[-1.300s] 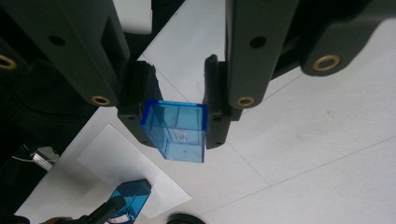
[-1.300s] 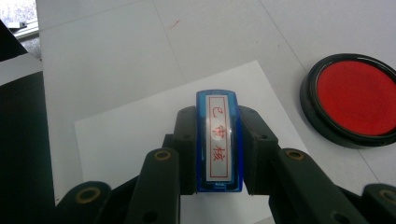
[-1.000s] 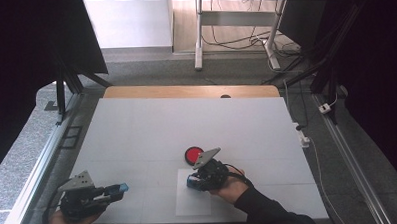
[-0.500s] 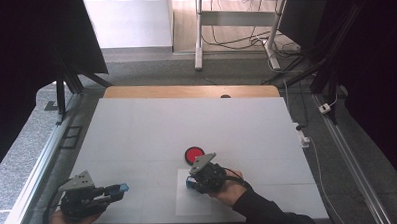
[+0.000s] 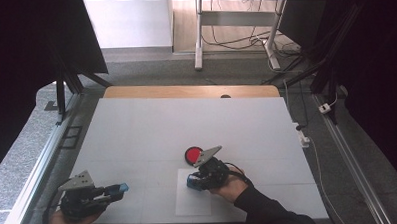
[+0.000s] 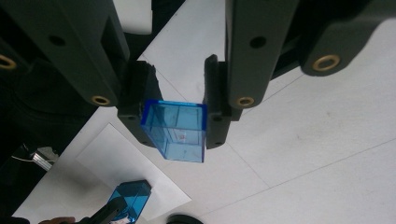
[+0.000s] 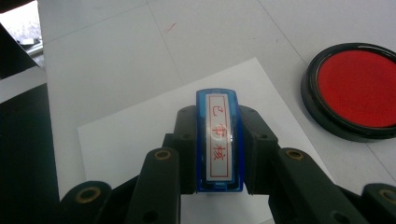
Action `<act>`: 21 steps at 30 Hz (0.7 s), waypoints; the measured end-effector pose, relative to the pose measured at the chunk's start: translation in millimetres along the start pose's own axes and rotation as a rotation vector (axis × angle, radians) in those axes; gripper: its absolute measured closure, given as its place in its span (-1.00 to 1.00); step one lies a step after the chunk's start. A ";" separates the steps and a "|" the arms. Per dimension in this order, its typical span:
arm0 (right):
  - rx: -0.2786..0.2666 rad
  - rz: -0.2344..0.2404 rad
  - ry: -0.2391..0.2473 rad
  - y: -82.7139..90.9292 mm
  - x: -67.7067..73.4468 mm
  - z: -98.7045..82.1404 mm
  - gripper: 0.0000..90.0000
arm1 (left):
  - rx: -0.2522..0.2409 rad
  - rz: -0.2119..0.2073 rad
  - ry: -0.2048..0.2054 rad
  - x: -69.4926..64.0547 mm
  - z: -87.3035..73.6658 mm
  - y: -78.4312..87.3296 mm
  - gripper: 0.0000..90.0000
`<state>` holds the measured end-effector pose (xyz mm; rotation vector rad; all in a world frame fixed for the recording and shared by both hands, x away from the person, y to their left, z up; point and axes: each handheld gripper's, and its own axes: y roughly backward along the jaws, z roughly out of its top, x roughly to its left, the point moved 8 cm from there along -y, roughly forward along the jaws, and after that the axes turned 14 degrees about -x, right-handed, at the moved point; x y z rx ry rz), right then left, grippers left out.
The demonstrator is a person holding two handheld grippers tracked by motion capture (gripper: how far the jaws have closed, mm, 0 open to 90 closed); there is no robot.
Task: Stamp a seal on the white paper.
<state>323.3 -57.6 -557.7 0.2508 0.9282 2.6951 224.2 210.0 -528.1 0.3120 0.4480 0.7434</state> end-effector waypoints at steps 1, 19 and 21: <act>-0.001 0.001 -0.005 0.0 -0.6 0.0 0.56 | 0.000 0.000 0.000 0.1 0.0 0.0 0.52; 0.007 -0.015 0.042 -0.1 3.4 0.8 0.56 | -0.001 -0.002 -0.002 -0.1 0.2 0.0 0.52; 0.006 -0.011 0.035 0.1 2.6 0.8 0.56 | -0.001 -0.003 -0.003 -0.3 0.3 0.0 0.52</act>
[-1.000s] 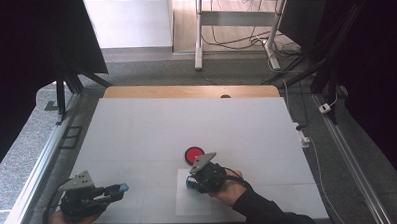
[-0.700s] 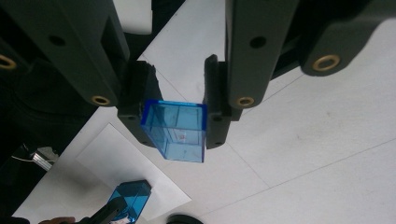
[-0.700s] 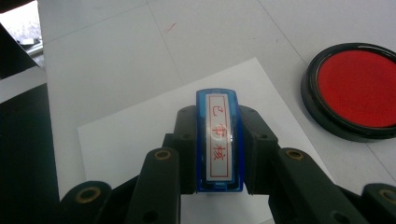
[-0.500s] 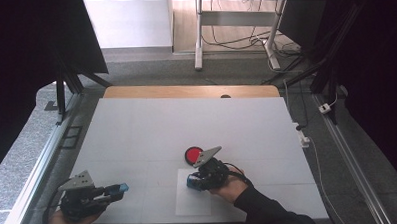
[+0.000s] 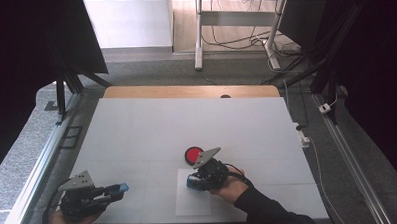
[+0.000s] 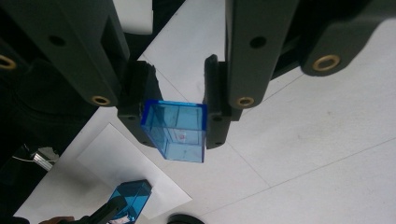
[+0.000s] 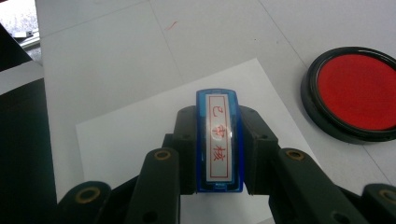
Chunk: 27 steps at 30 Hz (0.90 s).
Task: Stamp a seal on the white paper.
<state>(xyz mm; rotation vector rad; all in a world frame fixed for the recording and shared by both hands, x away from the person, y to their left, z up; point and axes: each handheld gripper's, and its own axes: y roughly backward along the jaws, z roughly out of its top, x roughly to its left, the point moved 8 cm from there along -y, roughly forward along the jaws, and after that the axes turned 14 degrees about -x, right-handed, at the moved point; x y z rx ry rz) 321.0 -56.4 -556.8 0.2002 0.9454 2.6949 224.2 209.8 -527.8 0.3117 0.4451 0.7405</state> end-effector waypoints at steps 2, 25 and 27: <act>-0.001 0.001 -0.003 0.2 -0.5 0.0 0.56 | 0.000 0.001 -0.002 -0.1 0.0 0.0 0.52; -0.045 -0.003 -0.030 8.0 -2.3 7.8 0.56 | -0.006 -0.002 0.007 0.0 0.7 0.8 0.52; -0.048 0.003 -0.021 10.2 -2.7 9.5 0.56 | -0.007 -0.002 0.006 -0.1 0.7 0.7 0.52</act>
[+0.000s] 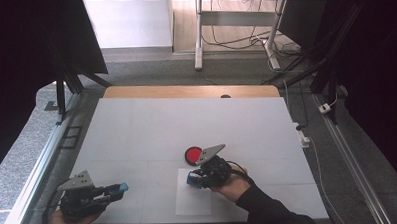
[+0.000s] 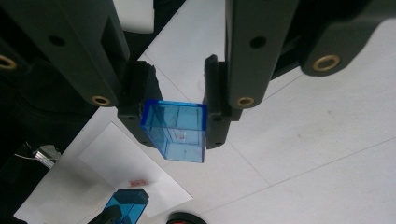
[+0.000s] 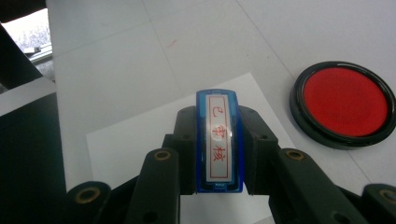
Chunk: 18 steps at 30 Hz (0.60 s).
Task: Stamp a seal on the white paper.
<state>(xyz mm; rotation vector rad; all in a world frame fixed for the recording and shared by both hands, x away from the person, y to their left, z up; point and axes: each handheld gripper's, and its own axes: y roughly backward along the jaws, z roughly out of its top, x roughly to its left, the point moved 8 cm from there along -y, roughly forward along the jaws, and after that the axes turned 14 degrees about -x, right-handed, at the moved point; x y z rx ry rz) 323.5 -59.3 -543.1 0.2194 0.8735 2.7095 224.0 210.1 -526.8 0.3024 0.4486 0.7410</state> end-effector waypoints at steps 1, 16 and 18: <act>-0.008 0.001 -0.002 1.0 0.4 1.3 0.56 | 0.000 -0.001 0.000 -0.1 0.0 0.0 0.52; -0.074 -0.001 -0.003 16.8 0.9 17.3 0.56 | -0.005 -0.006 0.008 -0.2 0.2 0.2 0.52; -0.084 0.003 -0.007 18.3 0.9 19.4 0.56 | -0.004 -0.007 0.007 -0.2 0.3 0.1 0.52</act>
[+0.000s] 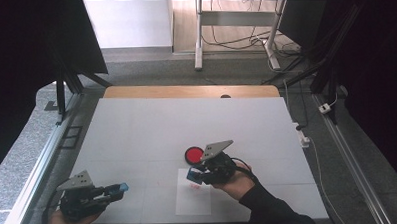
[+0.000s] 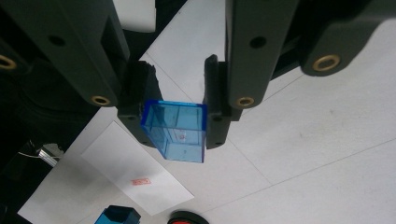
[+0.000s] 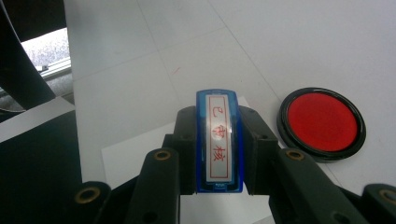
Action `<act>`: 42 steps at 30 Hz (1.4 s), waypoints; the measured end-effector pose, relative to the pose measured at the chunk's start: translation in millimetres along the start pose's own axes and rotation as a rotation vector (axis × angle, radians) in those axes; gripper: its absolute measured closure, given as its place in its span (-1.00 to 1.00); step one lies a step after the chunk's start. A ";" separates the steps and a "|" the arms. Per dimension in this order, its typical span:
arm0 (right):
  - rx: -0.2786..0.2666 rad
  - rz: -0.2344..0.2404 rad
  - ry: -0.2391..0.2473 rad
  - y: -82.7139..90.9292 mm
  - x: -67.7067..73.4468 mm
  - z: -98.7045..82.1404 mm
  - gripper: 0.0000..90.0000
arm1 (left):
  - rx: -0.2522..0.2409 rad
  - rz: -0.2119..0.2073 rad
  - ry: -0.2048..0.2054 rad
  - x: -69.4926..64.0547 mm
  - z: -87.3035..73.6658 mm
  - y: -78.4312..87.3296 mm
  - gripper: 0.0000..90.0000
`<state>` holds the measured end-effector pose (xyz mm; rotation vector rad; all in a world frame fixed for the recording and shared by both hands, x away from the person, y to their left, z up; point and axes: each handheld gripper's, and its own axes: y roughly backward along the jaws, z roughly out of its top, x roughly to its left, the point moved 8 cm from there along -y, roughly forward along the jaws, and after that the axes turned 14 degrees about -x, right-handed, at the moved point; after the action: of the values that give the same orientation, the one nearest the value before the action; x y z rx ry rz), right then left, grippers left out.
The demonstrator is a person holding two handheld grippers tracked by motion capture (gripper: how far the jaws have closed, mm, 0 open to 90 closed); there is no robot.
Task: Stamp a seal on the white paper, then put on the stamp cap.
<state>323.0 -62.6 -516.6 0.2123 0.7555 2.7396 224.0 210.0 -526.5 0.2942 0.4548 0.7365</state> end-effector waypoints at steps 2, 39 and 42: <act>-0.003 0.000 0.005 1.3 -0.1 1.4 0.56 | 0.000 -0.001 0.001 -0.3 0.1 -0.1 0.52; -0.103 0.032 -0.025 22.3 4.5 30.0 0.56 | 0.005 -0.012 -0.031 -5.5 3.7 -3.2 0.52; -0.108 0.035 -0.023 23.3 4.9 31.0 0.56 | 0.006 -0.016 -0.037 -6.9 4.9 -4.7 0.52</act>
<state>319.6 -65.4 -477.8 0.2356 0.6008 2.7965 224.6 201.4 -522.2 0.3093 0.4239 0.7126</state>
